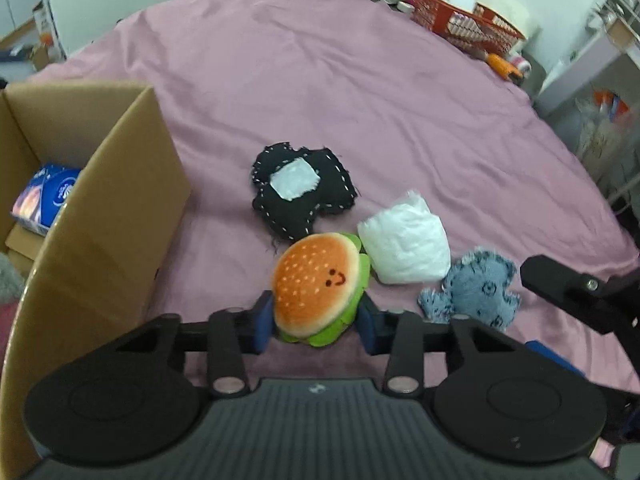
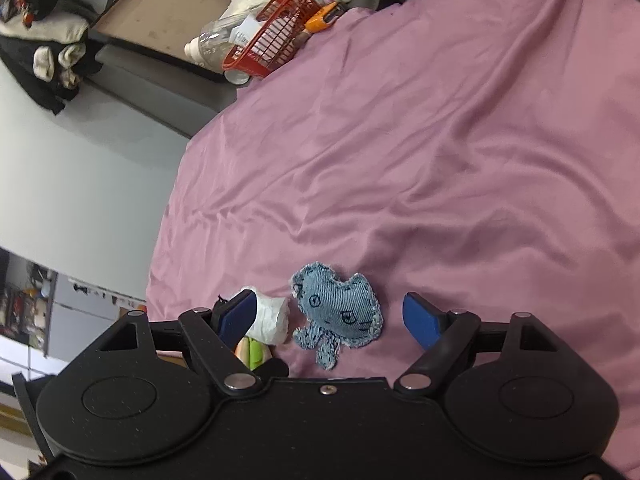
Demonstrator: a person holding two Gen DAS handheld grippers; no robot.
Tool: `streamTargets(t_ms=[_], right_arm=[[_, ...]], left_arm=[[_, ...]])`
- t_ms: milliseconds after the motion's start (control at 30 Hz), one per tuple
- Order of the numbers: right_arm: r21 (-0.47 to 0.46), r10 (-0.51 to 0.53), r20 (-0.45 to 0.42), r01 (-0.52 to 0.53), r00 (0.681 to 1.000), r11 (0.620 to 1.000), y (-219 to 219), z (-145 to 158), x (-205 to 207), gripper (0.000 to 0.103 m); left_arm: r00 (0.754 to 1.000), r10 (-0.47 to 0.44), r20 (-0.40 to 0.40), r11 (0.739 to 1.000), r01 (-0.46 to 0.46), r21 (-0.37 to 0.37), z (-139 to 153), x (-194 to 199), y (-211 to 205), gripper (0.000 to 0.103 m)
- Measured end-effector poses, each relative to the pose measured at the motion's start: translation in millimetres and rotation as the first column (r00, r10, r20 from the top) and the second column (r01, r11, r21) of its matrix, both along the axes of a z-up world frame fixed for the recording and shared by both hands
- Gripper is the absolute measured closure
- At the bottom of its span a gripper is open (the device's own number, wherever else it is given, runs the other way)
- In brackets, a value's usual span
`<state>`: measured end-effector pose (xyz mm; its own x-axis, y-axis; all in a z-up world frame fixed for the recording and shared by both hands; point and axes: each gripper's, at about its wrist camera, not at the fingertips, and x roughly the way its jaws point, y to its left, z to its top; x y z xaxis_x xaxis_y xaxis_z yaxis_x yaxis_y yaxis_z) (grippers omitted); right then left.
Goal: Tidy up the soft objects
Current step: 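Grasp the burger plush with the left gripper while the right gripper grasps the blue-grey octopus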
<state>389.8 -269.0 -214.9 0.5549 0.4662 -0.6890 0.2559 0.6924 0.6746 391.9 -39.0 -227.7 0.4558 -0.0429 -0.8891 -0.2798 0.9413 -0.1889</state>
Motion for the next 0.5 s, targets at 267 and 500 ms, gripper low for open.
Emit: streamTargets(t_ms=[267,500], right_arm=[[0.056,-0.005,-0.042,0.007,0.999,0.998,10,-15,6,0.037],[-0.016,0.023,-0.045,-0.024,0.999,1.000,25,-17,10,0.044]], left_arm=[[1.000,-0.016,0.015,0.998,0.017,-0.060,9,0,4,0.070],[1.000,-0.015,0.012,0.997,0.016,-0.081,16,-1,11,0.070]])
